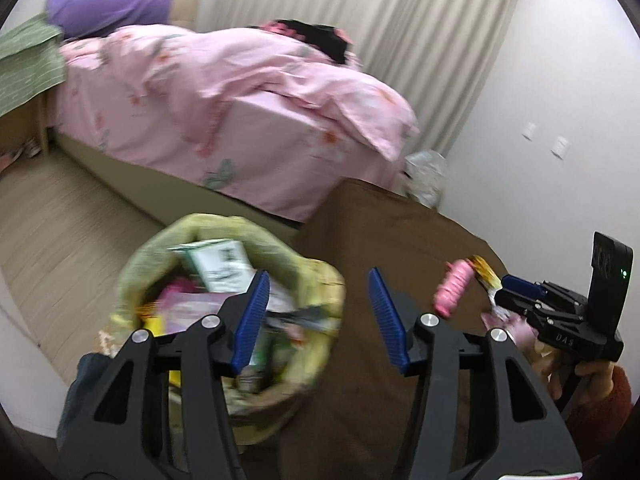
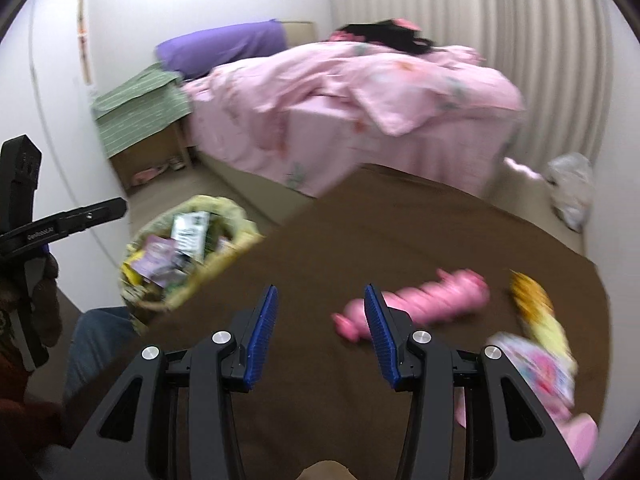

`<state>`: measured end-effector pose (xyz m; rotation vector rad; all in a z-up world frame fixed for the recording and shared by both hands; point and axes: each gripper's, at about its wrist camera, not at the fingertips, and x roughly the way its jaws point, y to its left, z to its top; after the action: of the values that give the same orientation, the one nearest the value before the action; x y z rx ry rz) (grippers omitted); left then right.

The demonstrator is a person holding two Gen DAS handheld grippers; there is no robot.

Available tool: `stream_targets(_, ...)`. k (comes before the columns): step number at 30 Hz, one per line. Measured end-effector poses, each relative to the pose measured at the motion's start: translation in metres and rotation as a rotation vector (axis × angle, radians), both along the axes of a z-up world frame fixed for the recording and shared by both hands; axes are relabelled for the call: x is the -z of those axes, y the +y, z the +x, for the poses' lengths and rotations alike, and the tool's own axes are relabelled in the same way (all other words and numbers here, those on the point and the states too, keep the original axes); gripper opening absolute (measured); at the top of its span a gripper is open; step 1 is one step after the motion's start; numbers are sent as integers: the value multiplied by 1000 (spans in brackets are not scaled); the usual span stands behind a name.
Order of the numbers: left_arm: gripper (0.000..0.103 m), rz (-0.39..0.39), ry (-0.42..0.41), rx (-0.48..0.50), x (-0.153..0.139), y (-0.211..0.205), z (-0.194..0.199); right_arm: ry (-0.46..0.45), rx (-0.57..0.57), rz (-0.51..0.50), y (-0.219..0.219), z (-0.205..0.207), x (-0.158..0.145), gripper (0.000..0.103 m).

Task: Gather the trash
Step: 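Move both tools back toward the remaining items on the table, then grasp the gold-yellow snack wrapper with the right tool while the left tool grasps the pink cartoon tissue packet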

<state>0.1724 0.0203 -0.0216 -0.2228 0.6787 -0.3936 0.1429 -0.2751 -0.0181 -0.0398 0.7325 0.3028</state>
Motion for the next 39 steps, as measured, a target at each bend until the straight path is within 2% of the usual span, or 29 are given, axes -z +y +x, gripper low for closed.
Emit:
stream_targets(5, 50, 19, 3, 115, 1, -47, -3, -22, 153, -56, -67, -40, -1, 43)
stream_targets(12, 53, 46, 32, 235, 9, -111, 2, -49, 348, -35, -145, -84, 1, 43)
stream_targets(24, 54, 48, 45, 576, 40, -251, 15, -39, 500, 8, -212, -125, 22, 43)
stream_targets(28, 59, 78, 36, 666, 51, -293, 23, -25, 493, 8, -224, -126, 30, 43)
stream_targets(33, 59, 89, 61, 664, 59, -324, 36, -33, 452, -39, -238, -104, 31, 43)
stream_targets(37, 59, 93, 76, 645, 63, -330, 45, -28, 334, 3, -250, -64, 30, 43)
stream_targets(39, 59, 96, 93, 626, 66, -331, 49, 5, 230, 9, -249, -30, 34, 43)
